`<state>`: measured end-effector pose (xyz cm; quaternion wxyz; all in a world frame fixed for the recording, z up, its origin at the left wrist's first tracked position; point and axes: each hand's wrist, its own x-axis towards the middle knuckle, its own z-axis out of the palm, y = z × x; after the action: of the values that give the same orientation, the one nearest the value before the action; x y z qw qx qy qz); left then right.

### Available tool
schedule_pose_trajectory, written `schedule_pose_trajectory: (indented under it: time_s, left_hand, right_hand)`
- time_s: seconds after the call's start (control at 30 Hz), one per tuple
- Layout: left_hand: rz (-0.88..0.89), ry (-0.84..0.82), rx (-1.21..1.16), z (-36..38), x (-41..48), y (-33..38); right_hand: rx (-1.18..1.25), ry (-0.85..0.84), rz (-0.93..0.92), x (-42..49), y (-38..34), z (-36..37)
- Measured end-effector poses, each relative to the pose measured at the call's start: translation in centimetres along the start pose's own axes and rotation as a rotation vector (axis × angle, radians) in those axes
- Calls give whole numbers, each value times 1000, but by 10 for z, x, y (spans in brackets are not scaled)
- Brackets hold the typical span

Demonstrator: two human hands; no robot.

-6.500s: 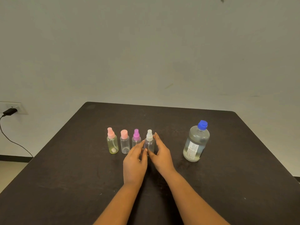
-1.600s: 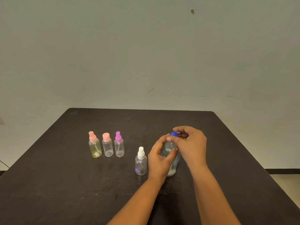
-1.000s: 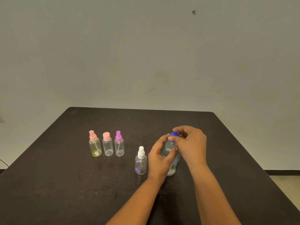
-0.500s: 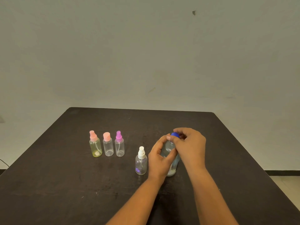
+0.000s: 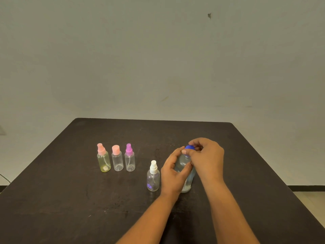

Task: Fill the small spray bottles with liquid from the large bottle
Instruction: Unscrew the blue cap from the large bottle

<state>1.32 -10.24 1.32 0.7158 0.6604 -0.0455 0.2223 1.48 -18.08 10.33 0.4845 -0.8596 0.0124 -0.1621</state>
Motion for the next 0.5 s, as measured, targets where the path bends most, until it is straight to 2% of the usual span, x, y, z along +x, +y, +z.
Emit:
schedule_pose_trajectory:
  time_s: [0.17, 0.37, 0.5]
  left_hand:
    - [-14, -5, 2, 0, 0, -1]
    - [-44, 8, 10, 1, 0, -6]
    - [-27, 8, 1, 1, 1, -4]
  right_hand:
    - [28, -37, 4, -1, -2, -4]
    - [-103, 55, -31, -1, -3, 3]
    - [-81, 44, -14, 1, -2, 4]
